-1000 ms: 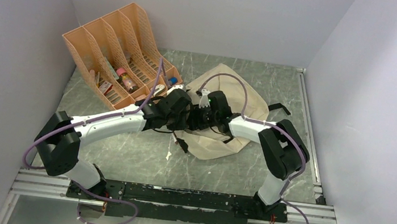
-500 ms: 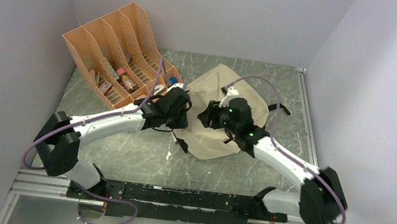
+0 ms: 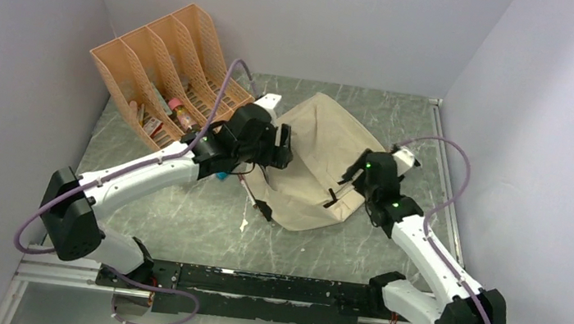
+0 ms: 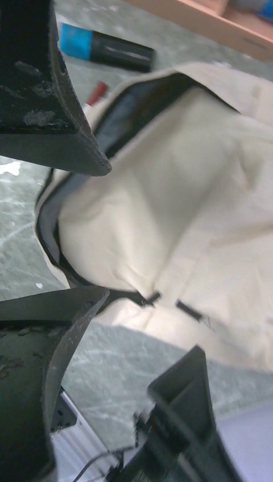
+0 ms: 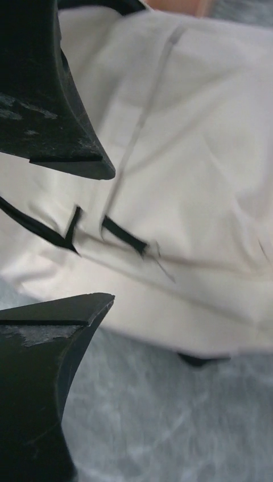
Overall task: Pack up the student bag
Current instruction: Zip the student bag at the center of the board.
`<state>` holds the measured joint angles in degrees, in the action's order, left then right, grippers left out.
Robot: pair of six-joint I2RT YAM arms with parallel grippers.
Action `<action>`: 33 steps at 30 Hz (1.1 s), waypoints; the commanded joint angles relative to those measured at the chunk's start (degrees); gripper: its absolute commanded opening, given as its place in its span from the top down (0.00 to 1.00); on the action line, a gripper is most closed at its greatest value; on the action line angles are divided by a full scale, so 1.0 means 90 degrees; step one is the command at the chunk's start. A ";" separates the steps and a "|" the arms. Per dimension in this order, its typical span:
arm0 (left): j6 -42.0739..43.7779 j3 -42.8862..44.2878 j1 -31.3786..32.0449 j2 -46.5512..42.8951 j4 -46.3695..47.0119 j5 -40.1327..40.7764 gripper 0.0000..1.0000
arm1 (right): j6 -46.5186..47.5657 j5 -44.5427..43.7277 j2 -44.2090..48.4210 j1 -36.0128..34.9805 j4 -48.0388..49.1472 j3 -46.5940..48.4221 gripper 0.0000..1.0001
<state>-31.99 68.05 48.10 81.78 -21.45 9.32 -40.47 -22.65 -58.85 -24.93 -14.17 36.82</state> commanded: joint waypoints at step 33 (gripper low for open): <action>-0.0027 0.2165 0.1408 0.4168 0.1471 -0.0307 0.32 | -0.0175 0.3003 0.0329 0.2557 0.0862 -0.1789 0.27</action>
<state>-29.67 85.14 60.86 117.75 -8.45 3.51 -41.39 3.38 -56.16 -2.52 -8.19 21.12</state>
